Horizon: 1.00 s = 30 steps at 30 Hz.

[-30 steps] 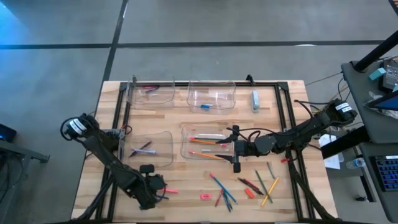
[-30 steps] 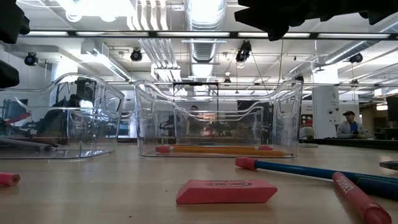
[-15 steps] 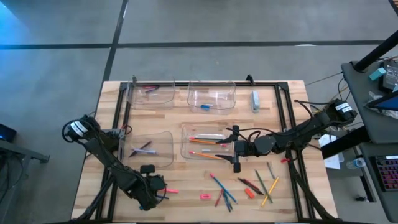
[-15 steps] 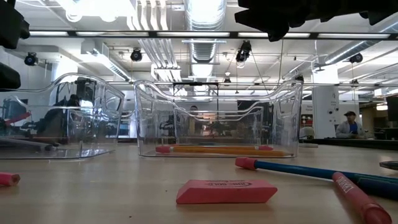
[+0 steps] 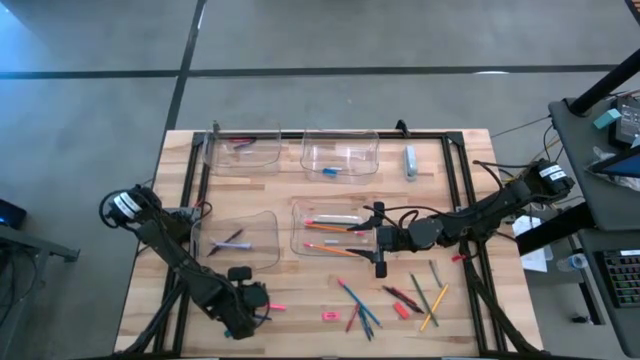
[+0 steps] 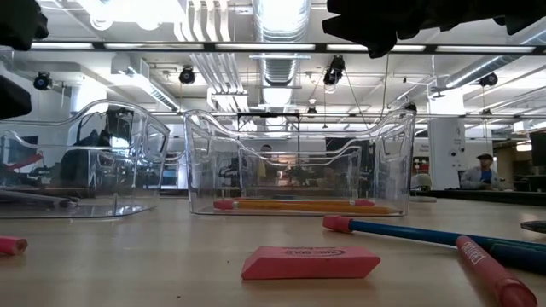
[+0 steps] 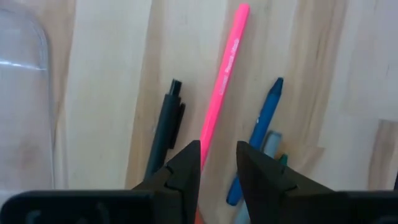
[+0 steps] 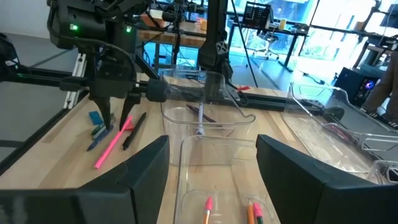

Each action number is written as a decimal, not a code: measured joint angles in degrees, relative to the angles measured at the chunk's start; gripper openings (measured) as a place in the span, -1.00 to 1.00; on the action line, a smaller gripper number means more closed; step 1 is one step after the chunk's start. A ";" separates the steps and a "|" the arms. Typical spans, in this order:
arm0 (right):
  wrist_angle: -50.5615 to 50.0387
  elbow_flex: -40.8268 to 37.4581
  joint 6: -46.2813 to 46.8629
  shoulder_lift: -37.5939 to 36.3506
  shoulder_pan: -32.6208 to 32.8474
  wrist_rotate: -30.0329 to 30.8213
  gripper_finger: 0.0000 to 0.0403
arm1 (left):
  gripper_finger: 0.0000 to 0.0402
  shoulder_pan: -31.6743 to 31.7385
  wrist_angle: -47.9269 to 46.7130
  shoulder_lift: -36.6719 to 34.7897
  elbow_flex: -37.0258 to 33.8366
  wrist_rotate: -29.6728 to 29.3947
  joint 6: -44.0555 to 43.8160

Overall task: Sort crayons/erasers/pens/pencils in bins
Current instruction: Put the pink pencil into the bottom right transparent bin

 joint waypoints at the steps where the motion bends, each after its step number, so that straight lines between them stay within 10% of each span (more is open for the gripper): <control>1: 0.00 0.00 0.04 0.00 0.00 -0.02 0.13 | -0.56 0.02 -0.79 0.00 0.46 -0.02 0.02; 30: -0.83 0.00 -0.08 0.00 0.04 0.00 0.13 | -0.56 -0.04 -9.27 6.60 6.44 0.24 6.23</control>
